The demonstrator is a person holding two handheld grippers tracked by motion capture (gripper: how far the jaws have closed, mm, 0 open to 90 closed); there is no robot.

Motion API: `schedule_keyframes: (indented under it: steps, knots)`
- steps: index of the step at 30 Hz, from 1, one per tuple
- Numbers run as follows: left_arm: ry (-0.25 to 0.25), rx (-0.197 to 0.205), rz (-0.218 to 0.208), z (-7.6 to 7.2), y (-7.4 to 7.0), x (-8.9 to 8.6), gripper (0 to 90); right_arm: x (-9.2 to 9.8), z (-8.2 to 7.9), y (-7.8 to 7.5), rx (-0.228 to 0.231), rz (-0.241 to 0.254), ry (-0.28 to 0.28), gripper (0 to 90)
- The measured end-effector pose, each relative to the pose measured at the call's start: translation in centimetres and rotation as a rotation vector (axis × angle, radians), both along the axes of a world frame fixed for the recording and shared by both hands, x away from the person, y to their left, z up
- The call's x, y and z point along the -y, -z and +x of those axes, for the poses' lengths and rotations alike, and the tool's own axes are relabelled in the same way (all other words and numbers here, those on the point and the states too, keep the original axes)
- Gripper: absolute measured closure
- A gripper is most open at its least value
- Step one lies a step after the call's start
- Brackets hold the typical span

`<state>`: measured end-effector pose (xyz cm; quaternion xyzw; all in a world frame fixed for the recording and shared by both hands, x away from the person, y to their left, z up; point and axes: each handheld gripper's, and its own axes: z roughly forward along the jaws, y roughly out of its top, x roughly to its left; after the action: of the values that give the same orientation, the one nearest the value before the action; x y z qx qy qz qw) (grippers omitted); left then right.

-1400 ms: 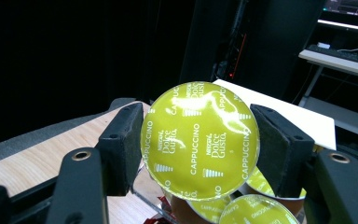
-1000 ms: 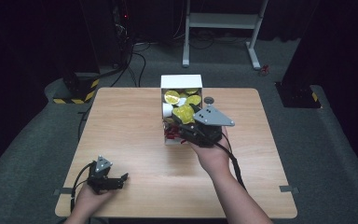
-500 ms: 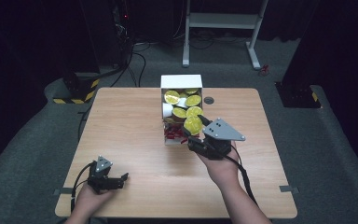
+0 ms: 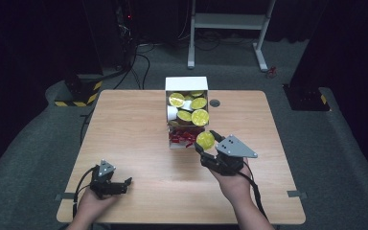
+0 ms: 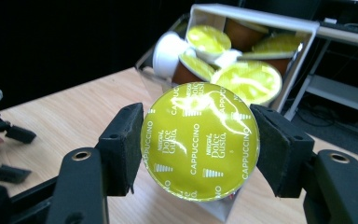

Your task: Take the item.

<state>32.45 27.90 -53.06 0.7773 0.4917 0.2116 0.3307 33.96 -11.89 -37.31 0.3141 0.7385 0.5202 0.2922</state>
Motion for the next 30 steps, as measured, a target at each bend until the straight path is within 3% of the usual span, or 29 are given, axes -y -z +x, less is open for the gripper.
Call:
schedule_keyframes:
  steps: [18, 28, 30]
  knots:
    - [-0.009, 0.002, -0.001, 0.1, 0.0, 0.1, 6.0, 2.2, 0.7, 4.7, -0.074, -0.059, 0.014, 38.4]
    - [-0.016, -0.002, 0.003, 0.3, 0.1, 0.2, 3.7, 4.8, 2.8, 7.1, -0.102, -0.054, 0.069, 38.4]
    - [-0.016, -0.002, 0.003, 0.3, 0.1, 0.2, 3.7, 5.7, 3.5, 7.6, -0.125, -0.042, 0.091, 38.4]
